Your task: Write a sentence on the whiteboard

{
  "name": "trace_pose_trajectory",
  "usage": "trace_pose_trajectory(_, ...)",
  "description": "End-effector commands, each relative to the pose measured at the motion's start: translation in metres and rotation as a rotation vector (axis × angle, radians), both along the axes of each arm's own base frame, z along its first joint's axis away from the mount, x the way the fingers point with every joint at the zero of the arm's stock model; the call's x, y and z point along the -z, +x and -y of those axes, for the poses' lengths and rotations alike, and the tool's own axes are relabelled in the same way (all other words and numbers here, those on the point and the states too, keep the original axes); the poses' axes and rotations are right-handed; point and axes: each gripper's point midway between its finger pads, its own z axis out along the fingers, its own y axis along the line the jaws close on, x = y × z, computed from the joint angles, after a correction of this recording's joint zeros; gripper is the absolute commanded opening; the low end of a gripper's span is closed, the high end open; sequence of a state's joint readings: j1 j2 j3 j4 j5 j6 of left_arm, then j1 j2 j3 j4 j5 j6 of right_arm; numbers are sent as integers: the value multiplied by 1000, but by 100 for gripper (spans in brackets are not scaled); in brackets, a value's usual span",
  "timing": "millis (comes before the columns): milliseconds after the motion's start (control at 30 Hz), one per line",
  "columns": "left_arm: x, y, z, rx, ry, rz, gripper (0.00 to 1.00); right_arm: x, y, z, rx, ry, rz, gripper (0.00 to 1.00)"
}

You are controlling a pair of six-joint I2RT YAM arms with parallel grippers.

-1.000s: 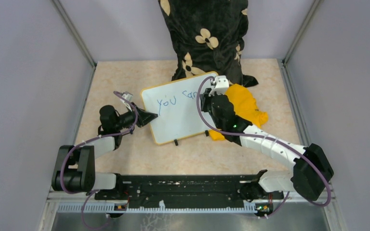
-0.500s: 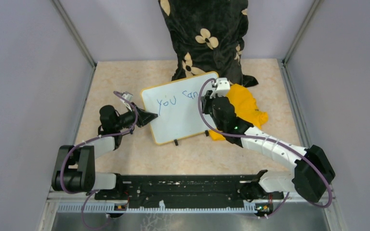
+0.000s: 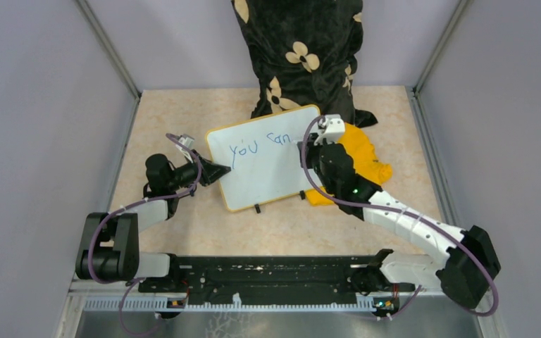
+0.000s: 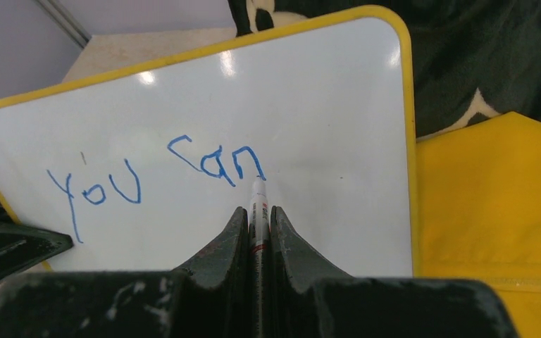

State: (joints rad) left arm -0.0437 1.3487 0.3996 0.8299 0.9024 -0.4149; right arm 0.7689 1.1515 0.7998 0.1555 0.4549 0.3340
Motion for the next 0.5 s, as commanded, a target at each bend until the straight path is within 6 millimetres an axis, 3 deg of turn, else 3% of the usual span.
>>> trace_pose_trajectory(0,11,13,-9,-62,60,22,0,-69,-12,3,-34,122,131,0)
trace_pose_trajectory(200,11,13,-9,-65,60,19,0,-74,-38,-9,-100,105,187,0)
trace_pose_trajectory(467,9,12,-8,-62,65,28,0,-43,-61,-45,-172,47,173,0)
